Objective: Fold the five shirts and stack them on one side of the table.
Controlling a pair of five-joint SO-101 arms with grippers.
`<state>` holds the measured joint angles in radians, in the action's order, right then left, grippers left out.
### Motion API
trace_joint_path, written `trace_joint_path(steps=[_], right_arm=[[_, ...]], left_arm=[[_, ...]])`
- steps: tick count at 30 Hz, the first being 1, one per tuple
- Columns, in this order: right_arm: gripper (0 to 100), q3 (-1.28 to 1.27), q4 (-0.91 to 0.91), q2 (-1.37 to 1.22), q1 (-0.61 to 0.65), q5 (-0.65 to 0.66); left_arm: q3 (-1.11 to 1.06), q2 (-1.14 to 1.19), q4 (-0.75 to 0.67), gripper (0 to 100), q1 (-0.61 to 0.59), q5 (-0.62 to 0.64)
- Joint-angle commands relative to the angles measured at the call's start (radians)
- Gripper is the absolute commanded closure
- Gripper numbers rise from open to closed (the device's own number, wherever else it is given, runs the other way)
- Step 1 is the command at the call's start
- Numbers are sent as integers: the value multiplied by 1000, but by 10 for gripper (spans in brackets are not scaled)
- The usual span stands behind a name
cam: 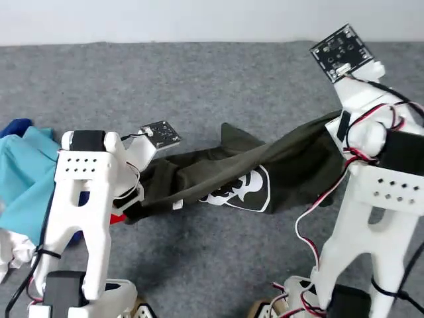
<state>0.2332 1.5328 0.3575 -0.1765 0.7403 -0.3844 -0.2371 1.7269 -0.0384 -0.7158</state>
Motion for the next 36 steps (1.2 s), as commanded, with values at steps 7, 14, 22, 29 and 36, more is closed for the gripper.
trace_joint_path(steps=[7, 14, 22, 29, 36], right_arm=[[987, -29, -4, -41, -16, 3], [987, -31, -28, -41, -19, 3], [987, -32, -30, -45, -15, 3], [987, -32, -31, -45, -12, 3], [987, -34, -30, -45, -12, 3]], left_arm=[[-13, -330, 32, 815, 95, -3], [-182, -413, 32, 815, 164, 35], [-285, -408, 23, 815, 279, 35], [-337, -310, -57, 815, 293, 35], [-240, -14, -130, 815, 301, 37]])
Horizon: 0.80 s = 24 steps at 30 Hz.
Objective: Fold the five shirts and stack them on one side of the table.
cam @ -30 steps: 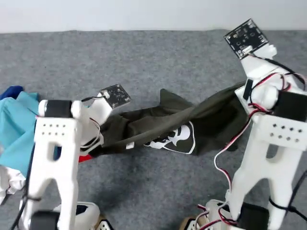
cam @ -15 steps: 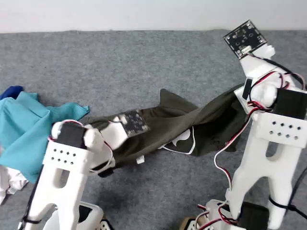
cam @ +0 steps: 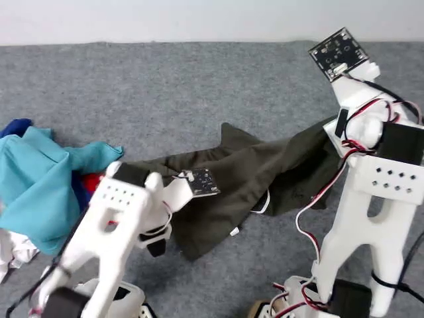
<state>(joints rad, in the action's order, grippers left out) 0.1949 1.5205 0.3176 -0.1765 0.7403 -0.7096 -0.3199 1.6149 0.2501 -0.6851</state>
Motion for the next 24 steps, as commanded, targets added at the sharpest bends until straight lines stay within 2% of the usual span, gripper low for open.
trace_joint_path(steps=[1, 5, 11, 16, 24], right_arm=[[987, 5, -16, -5, -12, 3], [987, 5, -15, -5, -12, 3], [987, 5, -18, -5, -12, 3], [987, 5, -18, -5, -12, 3], [987, 5, -19, -7, -12, 3]], left_arm=[[113, 80, -15, 815, 21, 6], [197, 86, 17, 815, 117, 31], [191, 92, -41, 815, 279, 123], [177, 161, -126, 814, 310, 170], [188, 345, -209, 781, 311, 176]])
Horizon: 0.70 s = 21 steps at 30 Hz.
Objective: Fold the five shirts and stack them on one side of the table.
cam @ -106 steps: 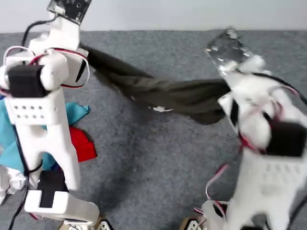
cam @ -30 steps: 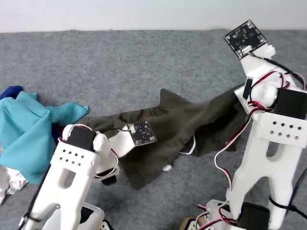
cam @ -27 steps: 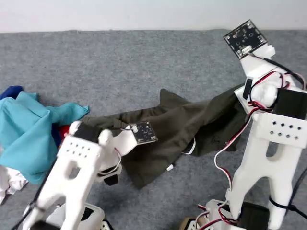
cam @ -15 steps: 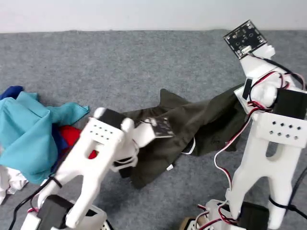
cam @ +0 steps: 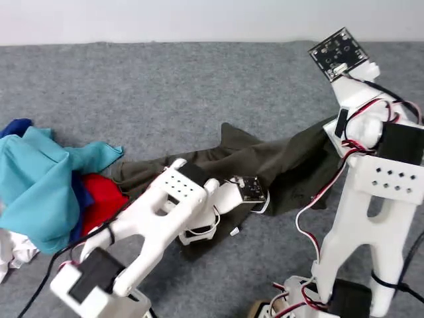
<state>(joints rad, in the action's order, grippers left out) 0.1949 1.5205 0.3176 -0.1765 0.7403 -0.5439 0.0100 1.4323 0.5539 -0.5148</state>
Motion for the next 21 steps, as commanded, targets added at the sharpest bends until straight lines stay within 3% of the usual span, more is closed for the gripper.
trace_joint_path(steps=[1, 9, 21], right_arm=[[987, 5, -19, -7, -12, 3], [987, 5, -19, -7, -12, 3], [987, 5, -19, -7, -13, 3]], left_arm=[[24, 20, -26, 780, 11, 6], [-1, 29, -64, 780, 112, 31], [38, 183, -94, 782, 55, 38]])
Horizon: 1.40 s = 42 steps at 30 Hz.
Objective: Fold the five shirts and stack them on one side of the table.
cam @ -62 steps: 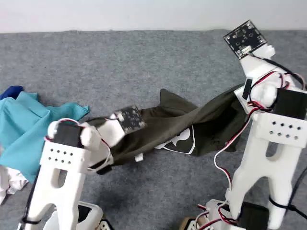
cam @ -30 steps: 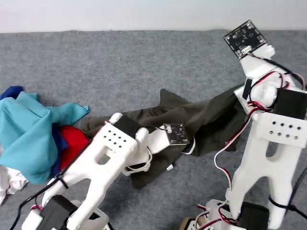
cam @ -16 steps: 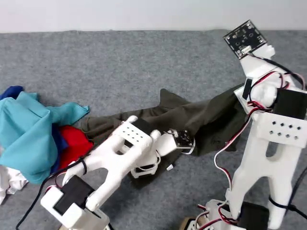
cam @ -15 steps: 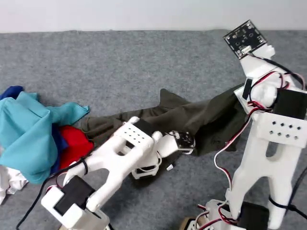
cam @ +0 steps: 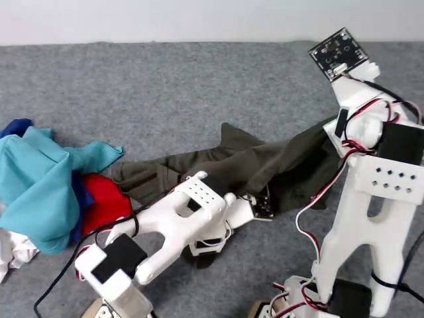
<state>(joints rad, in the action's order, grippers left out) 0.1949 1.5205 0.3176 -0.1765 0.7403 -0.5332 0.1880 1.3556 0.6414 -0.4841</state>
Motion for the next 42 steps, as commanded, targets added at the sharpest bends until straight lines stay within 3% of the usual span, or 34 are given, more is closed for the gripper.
trace_joint_path(steps=[1, 8, 14, 22, 31, 42], right_arm=[[987, 5, -19, -7, -13, 3], [987, 5, -19, -7, -13, 3], [987, 5, -19, -5, -18, 3], [987, 9, -10, 5, -15, 3], [987, 11, -33, 111, -12, 3], [988, 26, -329, 372, -13, 11]], left_arm=[[30, 5, -26, 782, -46, 8], [16, 15, -54, 797, -71, 49], [-24, 5, -101, 986, -74, 48], [30, -141, 49, 986, -196, 46], [251, -643, 149, 986, -416, 91], [633, -763, 141, 986, -520, 129]])
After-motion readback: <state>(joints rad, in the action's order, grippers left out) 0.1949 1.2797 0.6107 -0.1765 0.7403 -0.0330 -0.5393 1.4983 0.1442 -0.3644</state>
